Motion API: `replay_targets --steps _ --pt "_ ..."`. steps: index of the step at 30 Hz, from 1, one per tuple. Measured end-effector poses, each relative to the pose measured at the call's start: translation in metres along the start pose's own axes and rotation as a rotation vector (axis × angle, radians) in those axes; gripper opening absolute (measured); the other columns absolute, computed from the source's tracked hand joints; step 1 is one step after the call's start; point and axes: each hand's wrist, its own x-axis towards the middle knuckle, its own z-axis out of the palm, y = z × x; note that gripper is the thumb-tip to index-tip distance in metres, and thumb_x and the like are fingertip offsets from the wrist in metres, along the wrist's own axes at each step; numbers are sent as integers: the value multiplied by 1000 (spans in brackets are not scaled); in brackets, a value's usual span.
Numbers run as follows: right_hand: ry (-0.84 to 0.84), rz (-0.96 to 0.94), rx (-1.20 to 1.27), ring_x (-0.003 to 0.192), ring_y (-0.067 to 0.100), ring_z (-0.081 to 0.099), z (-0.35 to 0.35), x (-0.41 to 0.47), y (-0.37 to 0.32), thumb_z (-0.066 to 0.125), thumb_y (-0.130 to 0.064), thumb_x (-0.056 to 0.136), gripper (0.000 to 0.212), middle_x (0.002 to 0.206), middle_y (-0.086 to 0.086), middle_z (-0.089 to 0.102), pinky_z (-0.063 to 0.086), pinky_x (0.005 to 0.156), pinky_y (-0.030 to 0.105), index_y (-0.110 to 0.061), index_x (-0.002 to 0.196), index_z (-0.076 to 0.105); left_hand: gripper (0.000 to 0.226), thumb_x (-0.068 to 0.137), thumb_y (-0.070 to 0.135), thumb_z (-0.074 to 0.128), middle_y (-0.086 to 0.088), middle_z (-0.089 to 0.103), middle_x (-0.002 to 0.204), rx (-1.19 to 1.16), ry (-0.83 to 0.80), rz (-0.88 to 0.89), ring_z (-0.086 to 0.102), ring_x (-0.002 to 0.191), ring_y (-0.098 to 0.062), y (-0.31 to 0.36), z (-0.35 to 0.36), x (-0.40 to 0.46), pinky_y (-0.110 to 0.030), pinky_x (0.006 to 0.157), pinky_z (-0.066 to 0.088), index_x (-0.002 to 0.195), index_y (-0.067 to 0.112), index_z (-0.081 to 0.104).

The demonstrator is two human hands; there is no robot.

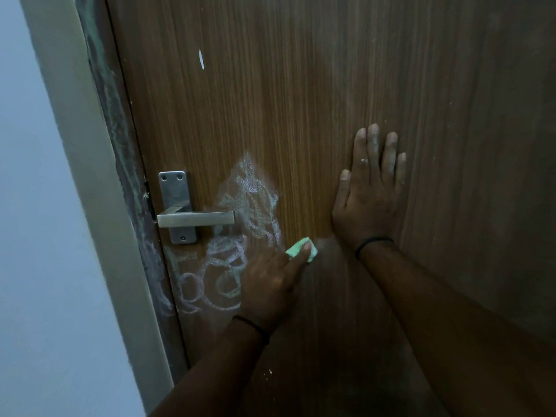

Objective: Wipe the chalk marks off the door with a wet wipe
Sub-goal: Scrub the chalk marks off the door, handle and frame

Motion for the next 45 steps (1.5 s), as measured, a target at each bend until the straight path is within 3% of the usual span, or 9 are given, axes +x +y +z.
replay_targets --steps 4,8,15,23,30,33,37,43,45 --pt "1 -1 -4 151 29 9 0 0 -1 33 -28 102 57 163 7 18 9 123 48 -12 155 18 40 87 18 66 -7 61 67 51 57 -35 54 57 -20 -9 -4 11 -33 51 45 126 14 61" --pt "0 -3 -24 151 29 10 -1 -1 -1 34 -28 102 58 163 8 18 10 122 48 -11 155 19 32 88 12 67 -5 58 63 89 130 -114 50 53 -19 -7 0 41 -31 48 40 119 8 69" --pt "-6 11 -5 152 28 8 -1 -1 -1 32 -28 103 57 163 6 17 11 122 49 -13 155 19 45 79 16 79 -3 64 68 38 -93 85 55 56 -19 16 9 8 -29 49 45 121 10 67" --pt "-19 17 -29 152 27 7 -3 -1 -2 28 -30 104 56 164 4 14 12 122 49 -14 156 16 29 89 18 65 -2 58 62 89 11 50 50 54 -18 10 4 61 -29 47 36 117 12 70" --pt "-21 9 28 151 29 9 -6 -2 -1 34 -26 102 56 163 7 18 11 122 49 -12 155 20 46 79 23 79 -6 71 81 25 -226 160 66 70 -22 1 -8 -8 -34 59 54 122 12 67" --pt "-15 2 18 151 28 9 -5 -5 0 34 -25 102 57 163 6 18 10 122 49 -13 155 19 43 80 24 78 -9 72 83 77 -197 128 67 69 -23 -17 -19 -21 -34 55 53 120 14 69" --pt "-22 6 13 152 27 8 -4 -5 0 32 -27 103 57 164 5 17 9 123 48 -14 156 17 38 91 27 54 -11 67 76 128 -66 38 59 60 -22 -32 -27 6 -31 49 47 122 11 67" --pt "-41 15 12 152 27 7 -7 -6 -1 30 -28 103 56 164 5 16 11 122 50 -14 156 16 47 77 19 81 -10 69 76 64 -88 80 63 61 -22 -17 -18 -3 -33 50 51 121 6 68" --pt "-47 13 -2 152 27 8 -8 -7 -1 31 -28 103 57 164 5 15 12 122 49 -14 156 16 43 81 21 76 -9 70 77 65 -146 86 63 61 -22 -24 -21 -23 -34 49 51 122 12 67"
